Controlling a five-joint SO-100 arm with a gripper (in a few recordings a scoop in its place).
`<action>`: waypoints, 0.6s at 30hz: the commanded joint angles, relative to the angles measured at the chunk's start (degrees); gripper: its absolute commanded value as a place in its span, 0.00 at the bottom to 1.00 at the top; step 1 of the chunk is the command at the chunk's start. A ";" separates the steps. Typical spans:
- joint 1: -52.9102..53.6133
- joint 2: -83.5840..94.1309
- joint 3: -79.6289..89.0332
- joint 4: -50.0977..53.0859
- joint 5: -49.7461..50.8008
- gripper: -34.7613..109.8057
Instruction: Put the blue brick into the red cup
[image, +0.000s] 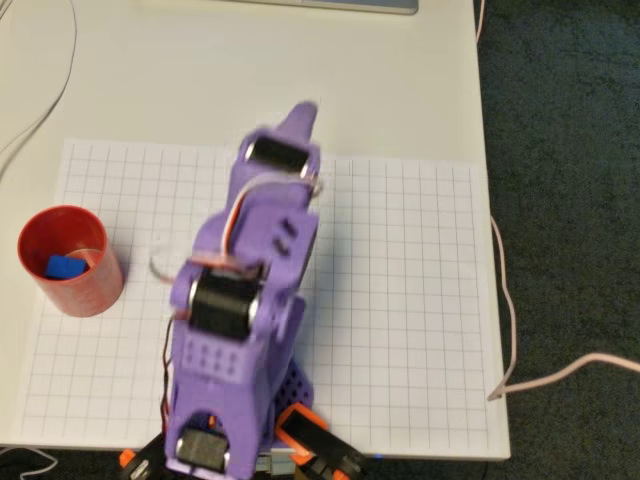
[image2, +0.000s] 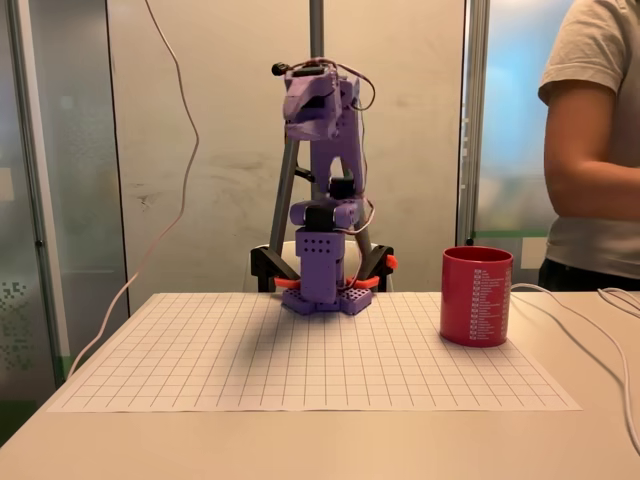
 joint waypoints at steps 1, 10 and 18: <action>-2.72 1.05 2.11 1.23 0.09 0.24; -8.79 0.97 36.47 -4.92 0.18 0.24; -13.18 0.97 48.43 -6.33 -1.49 0.24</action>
